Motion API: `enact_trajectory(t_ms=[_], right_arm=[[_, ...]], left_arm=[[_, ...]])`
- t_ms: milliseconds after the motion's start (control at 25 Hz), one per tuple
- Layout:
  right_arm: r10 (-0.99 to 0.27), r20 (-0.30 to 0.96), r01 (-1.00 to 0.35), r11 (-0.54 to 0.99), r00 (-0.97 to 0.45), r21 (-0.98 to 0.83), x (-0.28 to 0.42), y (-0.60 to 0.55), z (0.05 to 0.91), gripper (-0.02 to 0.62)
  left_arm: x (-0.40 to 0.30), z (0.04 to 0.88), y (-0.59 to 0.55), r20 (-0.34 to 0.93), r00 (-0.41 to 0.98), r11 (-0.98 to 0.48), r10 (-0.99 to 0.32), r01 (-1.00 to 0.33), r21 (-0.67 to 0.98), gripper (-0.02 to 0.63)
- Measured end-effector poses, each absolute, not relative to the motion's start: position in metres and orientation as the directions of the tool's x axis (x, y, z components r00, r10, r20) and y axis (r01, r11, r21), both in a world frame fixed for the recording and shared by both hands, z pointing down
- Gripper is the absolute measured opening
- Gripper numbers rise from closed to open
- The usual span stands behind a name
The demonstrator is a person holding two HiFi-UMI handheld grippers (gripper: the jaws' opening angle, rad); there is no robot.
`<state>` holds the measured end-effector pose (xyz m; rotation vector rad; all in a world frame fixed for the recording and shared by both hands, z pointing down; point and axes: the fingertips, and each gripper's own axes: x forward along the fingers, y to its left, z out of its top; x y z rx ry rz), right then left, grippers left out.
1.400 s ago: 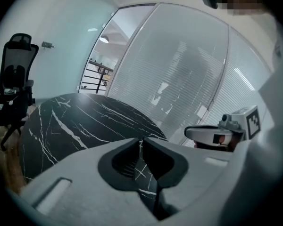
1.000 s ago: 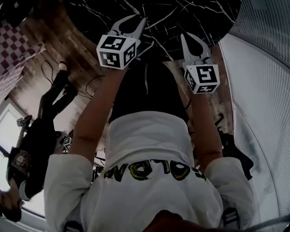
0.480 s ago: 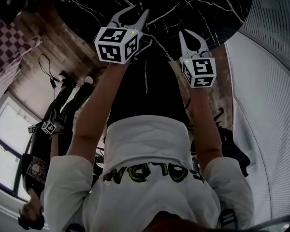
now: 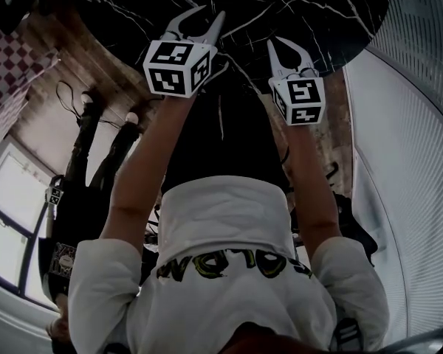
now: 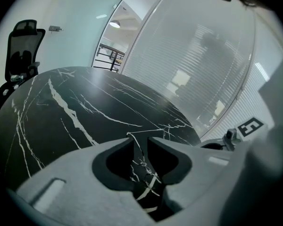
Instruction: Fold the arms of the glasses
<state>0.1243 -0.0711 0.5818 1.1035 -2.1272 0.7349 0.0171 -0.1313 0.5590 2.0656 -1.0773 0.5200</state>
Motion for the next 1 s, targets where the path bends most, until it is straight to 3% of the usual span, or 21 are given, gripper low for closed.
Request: enact_trajectory(t_ms=[1000], right_arm=[[-0.505, 0.704, -0.818, 0.543, -0.499, -0.191, 0.096, -0.099, 0.578, 0.003]], left_arm=[[0.035, 0.563, -0.123, 0.624, 0.622, -0.41, -0.473, -0.783, 0.469, 0.071]])
